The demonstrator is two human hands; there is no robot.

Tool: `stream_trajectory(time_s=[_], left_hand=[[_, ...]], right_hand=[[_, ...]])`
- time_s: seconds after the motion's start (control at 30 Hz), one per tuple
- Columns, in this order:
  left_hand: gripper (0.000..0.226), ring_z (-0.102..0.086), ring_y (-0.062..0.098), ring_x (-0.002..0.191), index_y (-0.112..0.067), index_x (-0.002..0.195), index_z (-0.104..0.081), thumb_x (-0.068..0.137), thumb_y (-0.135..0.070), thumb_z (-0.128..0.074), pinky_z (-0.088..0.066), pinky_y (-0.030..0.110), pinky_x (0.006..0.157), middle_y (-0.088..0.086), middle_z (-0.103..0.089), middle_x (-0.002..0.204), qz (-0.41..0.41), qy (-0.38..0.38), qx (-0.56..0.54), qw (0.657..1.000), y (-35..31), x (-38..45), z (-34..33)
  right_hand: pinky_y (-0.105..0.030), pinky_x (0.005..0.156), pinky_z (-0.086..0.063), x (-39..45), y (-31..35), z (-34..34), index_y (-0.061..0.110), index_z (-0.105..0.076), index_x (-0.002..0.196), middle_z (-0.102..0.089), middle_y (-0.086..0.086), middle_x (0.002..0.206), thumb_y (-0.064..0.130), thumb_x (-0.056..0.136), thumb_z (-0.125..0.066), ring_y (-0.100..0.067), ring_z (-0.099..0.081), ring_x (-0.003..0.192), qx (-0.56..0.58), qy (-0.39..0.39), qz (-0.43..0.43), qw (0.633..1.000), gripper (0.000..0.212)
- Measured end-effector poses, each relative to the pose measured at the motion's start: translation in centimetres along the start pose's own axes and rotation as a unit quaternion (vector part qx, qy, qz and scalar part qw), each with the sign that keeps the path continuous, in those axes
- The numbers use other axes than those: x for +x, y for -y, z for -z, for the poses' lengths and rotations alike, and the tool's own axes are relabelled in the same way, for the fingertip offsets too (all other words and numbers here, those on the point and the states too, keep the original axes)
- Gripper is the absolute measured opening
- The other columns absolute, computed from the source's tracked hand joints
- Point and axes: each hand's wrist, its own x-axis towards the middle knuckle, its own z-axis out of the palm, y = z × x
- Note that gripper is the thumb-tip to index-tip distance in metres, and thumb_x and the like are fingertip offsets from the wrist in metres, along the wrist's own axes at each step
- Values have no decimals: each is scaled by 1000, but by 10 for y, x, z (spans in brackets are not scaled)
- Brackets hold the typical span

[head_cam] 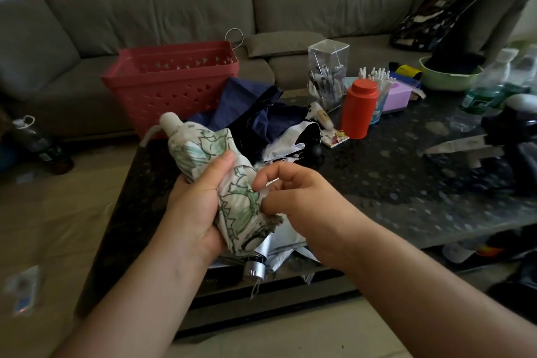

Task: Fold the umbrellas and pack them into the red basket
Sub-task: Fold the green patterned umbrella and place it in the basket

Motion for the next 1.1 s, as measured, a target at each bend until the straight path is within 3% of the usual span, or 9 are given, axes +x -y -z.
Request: stream_trajectory(time_s=[0.13,0.3,0.4,0.57,0.73,0.83,0.97,1.03,1.1], left_hand=[[43,-77,33,105,-17,133,-67,92,-16,-78,-62,57,86,14,-77,120,-113,-15,8,993,-2,-4,-7],[44,-77,31,108,-18,133,-67,91,-12,-79,-61,57,89,11,-77,121,-156,-35,11,987,-7,3,-3],[36,-77,37,105,-15,126,-72,91,-17,-79,-61,59,88,19,-77,117,-119,-33,5,992,-7,7,-2],[44,-76,39,107,-14,133,-69,92,-29,-78,-59,62,92,20,-76,121,-36,-29,-14,999,-3,7,0],[43,-76,41,106,-13,132,-69,92,-25,-79,-58,67,90,22,-76,119,-55,-27,-24,998,0,4,-4],[52,-73,43,112,-15,136,-67,88,-29,-81,-55,69,94,24,-72,126,-42,-23,-47,998,-3,3,-5],[52,-67,46,123,-6,138,-66,96,-38,-68,-51,64,106,28,-68,133,47,35,-18,998,-12,-3,-3],[53,-64,44,127,-4,137,-66,99,-40,-59,-52,57,107,28,-68,133,105,88,-7,991,-14,-6,1],[55,-62,43,131,-5,140,-65,96,-37,-61,-53,57,106,27,-66,137,138,127,-12,982,-14,-12,0]], right_hand=[[-12,46,-38,-2,1,-2,22,-65,86,-57,-4,84,-8,87,-59,-9,-50,62,44,17,-50,998,31],[-10,49,-43,1,0,-2,11,-68,87,-64,-10,76,-16,92,-63,-4,-59,52,97,-37,24,994,28],[-14,53,-48,2,3,2,9,-70,92,-70,-4,71,-16,95,-60,-8,-64,55,128,-30,71,989,28],[-18,57,-53,2,4,-2,9,-72,96,-73,-8,78,-17,93,-60,-11,-68,61,143,-47,92,984,29],[-48,83,-62,7,-3,-8,10,-77,93,-74,-17,87,-12,90,-68,-26,-70,79,113,-79,52,989,25],[-34,74,-64,8,-12,-7,5,-79,93,-79,-13,84,-1,93,-74,-18,-74,75,76,-107,68,989,8],[-17,73,-52,4,-10,5,12,-82,85,-72,-7,88,11,85,-63,-9,-68,79,1,-69,120,990,19],[-20,79,-52,10,-5,17,16,-81,85,-67,1,93,21,77,-60,-2,-64,81,-5,-75,133,988,23],[-33,83,-56,20,-5,27,28,-80,95,-63,7,93,34,83,-64,-6,-62,85,-49,-94,141,984,21]])
